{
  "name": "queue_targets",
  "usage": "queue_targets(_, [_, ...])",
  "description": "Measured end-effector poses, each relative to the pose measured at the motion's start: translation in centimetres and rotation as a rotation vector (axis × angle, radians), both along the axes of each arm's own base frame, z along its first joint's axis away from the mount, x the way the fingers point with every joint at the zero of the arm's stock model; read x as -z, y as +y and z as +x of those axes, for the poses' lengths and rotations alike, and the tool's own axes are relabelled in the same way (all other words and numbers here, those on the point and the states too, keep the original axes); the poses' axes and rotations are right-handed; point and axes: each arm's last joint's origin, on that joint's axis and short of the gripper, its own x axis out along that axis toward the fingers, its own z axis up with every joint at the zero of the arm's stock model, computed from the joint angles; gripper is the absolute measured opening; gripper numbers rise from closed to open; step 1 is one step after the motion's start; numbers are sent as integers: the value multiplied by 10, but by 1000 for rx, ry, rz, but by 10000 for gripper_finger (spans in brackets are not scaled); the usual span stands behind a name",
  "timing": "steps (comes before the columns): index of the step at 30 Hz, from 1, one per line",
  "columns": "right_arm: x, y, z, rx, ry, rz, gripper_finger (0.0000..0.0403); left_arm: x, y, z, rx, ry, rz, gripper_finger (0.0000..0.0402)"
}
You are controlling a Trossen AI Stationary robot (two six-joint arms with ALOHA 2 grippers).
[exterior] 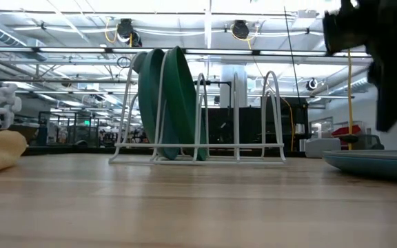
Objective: Sort dishes
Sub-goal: Put the gray plate in the white dish rack
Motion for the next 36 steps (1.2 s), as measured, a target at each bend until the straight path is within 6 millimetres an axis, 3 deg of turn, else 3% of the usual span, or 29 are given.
queue_targets(4, [16,3,-3,37,6,15,203,0,0,0,8,3,-16,217])
queue_targets(16, [51,17,17,54,13,28,198,3,-1,1,40,42,-67,217])
queue_targets(20, [47,19,20,27,14,24,156,3,-1,1,41,45,-67,217])
queue_targets(27, [39,23,24,-26,25,31,20,4,-1,2,51,52,-87,217])
queue_targets(36, [19,29,33,-109,36,-5,5,4,-1,2,52,52,-88,217])
